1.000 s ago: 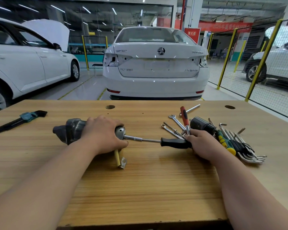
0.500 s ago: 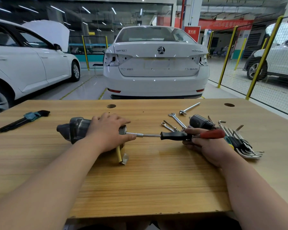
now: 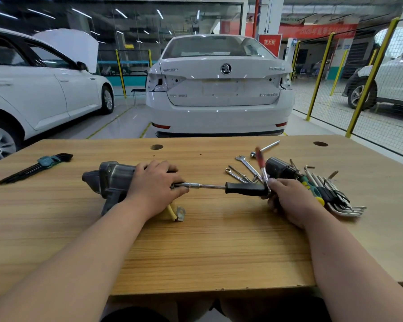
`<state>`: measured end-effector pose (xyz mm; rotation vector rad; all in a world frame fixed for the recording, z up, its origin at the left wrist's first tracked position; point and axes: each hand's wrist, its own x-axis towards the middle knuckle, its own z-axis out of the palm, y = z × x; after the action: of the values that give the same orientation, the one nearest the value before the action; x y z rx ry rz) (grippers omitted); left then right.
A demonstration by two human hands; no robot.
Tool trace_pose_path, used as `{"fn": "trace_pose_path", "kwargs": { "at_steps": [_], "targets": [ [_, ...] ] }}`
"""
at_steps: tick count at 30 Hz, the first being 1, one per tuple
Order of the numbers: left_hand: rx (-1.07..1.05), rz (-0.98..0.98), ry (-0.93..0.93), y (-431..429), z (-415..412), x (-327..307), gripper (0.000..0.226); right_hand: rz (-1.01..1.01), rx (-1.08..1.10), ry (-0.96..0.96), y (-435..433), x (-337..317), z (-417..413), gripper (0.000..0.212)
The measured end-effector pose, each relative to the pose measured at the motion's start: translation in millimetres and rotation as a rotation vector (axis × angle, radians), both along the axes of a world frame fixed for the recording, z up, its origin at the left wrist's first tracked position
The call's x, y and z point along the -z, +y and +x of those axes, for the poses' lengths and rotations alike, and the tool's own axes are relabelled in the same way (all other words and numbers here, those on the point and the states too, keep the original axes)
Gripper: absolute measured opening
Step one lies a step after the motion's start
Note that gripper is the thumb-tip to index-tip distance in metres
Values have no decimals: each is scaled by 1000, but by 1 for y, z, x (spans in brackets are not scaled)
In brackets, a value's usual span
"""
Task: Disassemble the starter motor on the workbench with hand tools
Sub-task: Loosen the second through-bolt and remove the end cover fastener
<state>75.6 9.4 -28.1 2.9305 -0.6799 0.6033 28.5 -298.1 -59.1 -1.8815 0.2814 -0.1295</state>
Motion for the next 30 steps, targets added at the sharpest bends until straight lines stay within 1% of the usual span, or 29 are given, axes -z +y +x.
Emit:
{"fn": "trace_pose_path", "kwargs": {
  "at_steps": [1,3,6,9,11,14,15,17,22,25,28,30],
  "targets": [
    [-2,-3,-3,0,0,0,36,-14,7,17,1,-2,0,37],
    [-3,-6,-14,0,0,1,36,-2,-1,28,3,-4,0,39],
    [-7,-20,-29,0,0,2,37,-6,-24,21,3,-5,-2,31],
    [-27,-26,-26,0,2,3,49,9,-35,-24,-1,1,0,22],
    [-37,-29,-35,-1,3,4,57,84,-45,-61,-4,4,1,19],
    [-38,-39,-46,-1,4,4,60,365,-84,-89,-9,8,3,24],
    [-38,-43,-43,-1,4,4,61,390,-93,-80,-12,9,4,27],
    [-38,-48,-30,-1,4,4,63,334,-101,-55,-14,11,6,32],
    [-17,-22,35,2,5,1,63,324,-132,-65,-15,8,2,38],
    [24,57,96,6,8,-3,58,397,-134,-63,-15,8,3,38],
    [33,137,79,5,7,-2,49,481,-105,-81,-12,8,4,30],
    [35,119,51,4,6,0,43,486,-91,-90,-10,7,4,21]
  ]
}}
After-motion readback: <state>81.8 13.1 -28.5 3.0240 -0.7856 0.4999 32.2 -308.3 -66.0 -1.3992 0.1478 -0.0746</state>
